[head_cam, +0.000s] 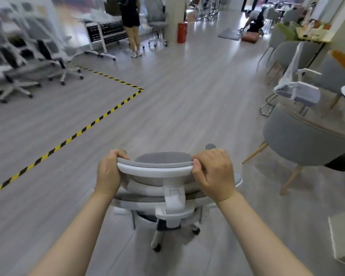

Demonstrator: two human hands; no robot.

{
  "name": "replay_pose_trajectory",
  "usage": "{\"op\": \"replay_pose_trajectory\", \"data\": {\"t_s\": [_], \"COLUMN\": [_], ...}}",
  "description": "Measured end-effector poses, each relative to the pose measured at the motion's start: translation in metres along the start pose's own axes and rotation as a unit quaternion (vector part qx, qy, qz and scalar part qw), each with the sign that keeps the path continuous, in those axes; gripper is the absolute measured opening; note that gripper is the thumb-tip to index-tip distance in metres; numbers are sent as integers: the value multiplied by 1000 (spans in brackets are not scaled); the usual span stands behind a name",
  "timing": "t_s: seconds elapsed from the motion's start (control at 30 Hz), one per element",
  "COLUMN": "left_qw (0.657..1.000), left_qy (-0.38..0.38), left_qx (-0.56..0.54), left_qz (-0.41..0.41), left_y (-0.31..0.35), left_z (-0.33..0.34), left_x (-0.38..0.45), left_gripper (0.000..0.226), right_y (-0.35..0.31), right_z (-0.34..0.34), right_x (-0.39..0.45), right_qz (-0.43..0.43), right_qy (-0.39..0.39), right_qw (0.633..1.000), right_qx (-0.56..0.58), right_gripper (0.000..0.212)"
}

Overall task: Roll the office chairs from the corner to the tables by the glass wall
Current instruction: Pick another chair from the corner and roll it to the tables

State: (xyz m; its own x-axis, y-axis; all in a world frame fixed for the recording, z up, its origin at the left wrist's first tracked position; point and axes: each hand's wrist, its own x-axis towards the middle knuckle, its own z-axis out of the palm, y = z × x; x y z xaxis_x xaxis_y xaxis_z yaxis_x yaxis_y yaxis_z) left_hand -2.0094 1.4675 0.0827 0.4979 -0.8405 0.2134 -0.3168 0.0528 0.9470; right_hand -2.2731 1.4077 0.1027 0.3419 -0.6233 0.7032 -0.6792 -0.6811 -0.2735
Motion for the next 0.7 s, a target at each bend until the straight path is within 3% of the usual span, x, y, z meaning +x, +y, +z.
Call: {"op": "replay_pose_trajectory", "data": {"t_s": [0.1,0.23,0.33,0.53,0.7], "left_qw": [987,930,905,871,842], "left_qy": [12,-13,25,185,239], "left_qx": [143,297,373,438,472], "left_qz": [79,214,206,122,100], "left_y": [2,22,23,-5,-29], "left_z": [-27,-39,-41,-71,-112], "left_x": [2,11,27,72,120], "left_gripper": [45,35,32,31,30], "right_y": [-8,-28,-43,-80,-107], "right_z": [33,81,116,184,248], "right_x": [25,56,77,119,161], "right_qz": [-15,-33,-54,-78,-107], "right_qy": [16,35,34,20,-8], "right_qw": [1000,998,996,993,988], "right_qx": [2,35,61,84,107], "right_gripper": [31,31,31,35,34]}}
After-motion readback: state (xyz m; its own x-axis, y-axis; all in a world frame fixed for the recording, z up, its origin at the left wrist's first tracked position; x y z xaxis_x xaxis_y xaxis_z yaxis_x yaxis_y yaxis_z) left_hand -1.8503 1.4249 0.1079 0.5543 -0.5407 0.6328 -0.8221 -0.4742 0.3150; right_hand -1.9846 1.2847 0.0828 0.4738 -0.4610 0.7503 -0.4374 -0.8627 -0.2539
